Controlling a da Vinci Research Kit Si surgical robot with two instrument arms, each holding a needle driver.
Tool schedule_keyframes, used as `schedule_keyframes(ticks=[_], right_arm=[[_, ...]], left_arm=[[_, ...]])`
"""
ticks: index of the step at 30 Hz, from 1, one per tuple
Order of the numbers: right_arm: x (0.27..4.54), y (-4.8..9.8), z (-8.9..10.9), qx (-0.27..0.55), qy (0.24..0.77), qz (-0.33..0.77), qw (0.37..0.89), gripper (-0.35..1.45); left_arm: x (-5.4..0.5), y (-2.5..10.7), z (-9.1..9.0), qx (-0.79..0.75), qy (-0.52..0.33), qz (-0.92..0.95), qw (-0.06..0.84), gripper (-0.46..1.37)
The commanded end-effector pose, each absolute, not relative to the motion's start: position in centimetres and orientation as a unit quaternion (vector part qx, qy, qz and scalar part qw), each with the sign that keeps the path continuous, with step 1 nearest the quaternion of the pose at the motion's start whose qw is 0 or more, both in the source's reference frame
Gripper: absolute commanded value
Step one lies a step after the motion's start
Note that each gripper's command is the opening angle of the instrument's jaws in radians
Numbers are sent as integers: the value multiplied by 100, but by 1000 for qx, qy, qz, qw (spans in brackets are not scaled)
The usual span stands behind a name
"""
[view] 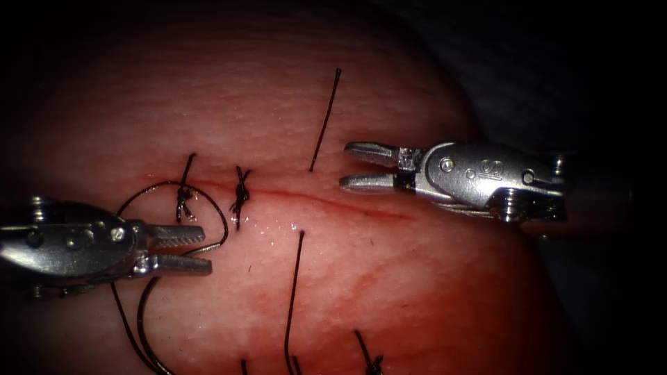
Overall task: Wound Closure
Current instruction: Use the left driver to grab a working length of suture
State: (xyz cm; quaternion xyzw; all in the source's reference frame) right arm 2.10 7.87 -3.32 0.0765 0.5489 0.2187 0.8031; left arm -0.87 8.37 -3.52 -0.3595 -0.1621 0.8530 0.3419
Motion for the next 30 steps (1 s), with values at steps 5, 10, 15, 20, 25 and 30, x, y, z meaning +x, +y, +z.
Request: schedule_keyframes(ticks=[5, 10, 15, 20, 25, 30], right_arm=[[210, 786, -334, 77, 549, 218, 803, 27], [210, 787, -333, 77, 549, 218, 803, 31], [209, 786, -333, 78, 549, 218, 803, 35], [209, 785, -333, 77, 550, 217, 803, 59], [209, 786, -333, 75, 551, 219, 802, 83], [208, 787, -333, 74, 553, 220, 801, 95]], left_arm=[[-87, 838, -352, -364, -153, 861, 321, 14], [-88, 838, -352, -370, -140, 871, 293, 15], [-92, 837, -350, -378, -120, 883, 249, 19], [-95, 837, -349, -410, -79, 894, 162, 21], [-97, 837, -349, -428, -57, 896, 103, 29], [-105, 834, -346, -439, -37, 896, 55, 36]])
